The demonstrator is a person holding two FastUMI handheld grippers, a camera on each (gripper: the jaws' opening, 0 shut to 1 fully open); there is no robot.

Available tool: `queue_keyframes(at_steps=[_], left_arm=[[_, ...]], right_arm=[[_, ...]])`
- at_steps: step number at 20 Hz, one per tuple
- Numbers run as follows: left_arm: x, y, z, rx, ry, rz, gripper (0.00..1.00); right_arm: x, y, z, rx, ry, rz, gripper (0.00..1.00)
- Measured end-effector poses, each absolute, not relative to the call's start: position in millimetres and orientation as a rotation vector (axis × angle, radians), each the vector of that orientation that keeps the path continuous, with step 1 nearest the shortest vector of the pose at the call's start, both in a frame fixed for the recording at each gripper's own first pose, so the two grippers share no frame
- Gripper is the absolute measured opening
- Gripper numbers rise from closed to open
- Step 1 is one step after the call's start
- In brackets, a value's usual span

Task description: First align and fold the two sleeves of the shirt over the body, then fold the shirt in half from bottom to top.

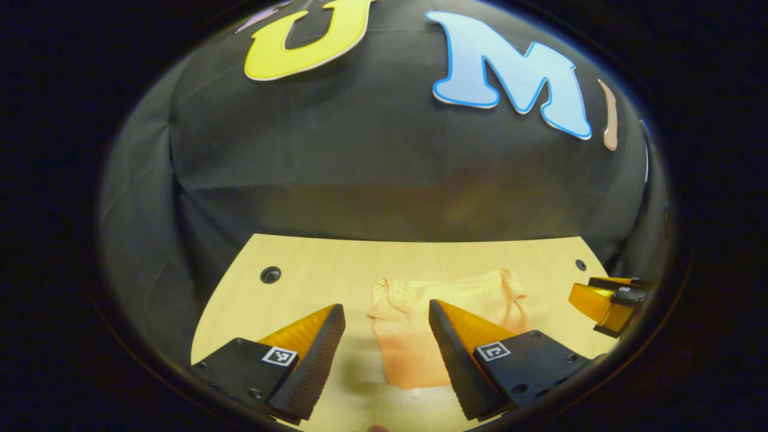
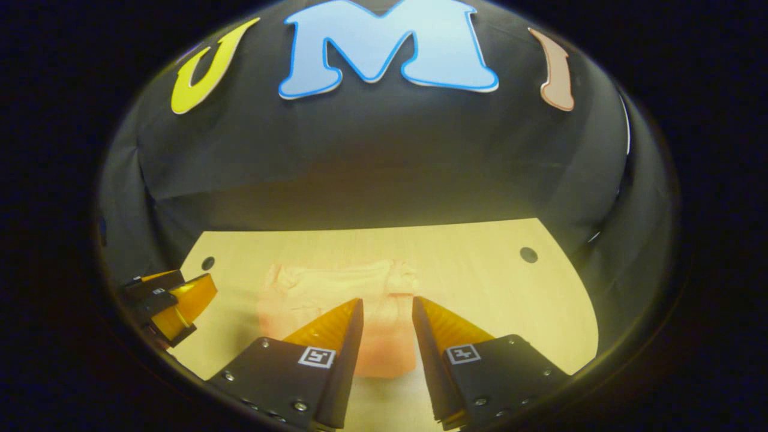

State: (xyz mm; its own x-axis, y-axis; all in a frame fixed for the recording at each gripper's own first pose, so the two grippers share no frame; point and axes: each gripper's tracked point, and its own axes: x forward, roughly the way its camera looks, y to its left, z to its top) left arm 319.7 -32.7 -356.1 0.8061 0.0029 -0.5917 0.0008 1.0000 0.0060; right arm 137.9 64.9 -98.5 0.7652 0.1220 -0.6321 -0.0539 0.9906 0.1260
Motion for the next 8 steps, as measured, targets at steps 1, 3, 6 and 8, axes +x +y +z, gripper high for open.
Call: queue_keyframes(at_steps=[1, 3, 6, 8], left_arm=[[319.8, -32.0, -356.7, 0.007, 0.629, -0.001, 0.96], [318.7, -31.6, -357.4, 0.009, 0.618, -0.008, 0.96], [320.0, -34.7, -350.7, -0.004, 0.579, -0.023, 0.95], [321.7, -36.7, -345.8, -0.007, 0.544, -0.029, 0.95]], right_arm=[[125.8, 64.9, -88.3, 0.100, 0.683, 0.095, 0.53], [104.3, 61.7, -69.0, 0.109, 0.663, 0.098, 0.53], [73.9, 57.3, -41.8, 0.124, 0.622, 0.114, 0.53], [51.7, 55.2, -24.4, 0.124, 0.592, 0.125, 0.53]])
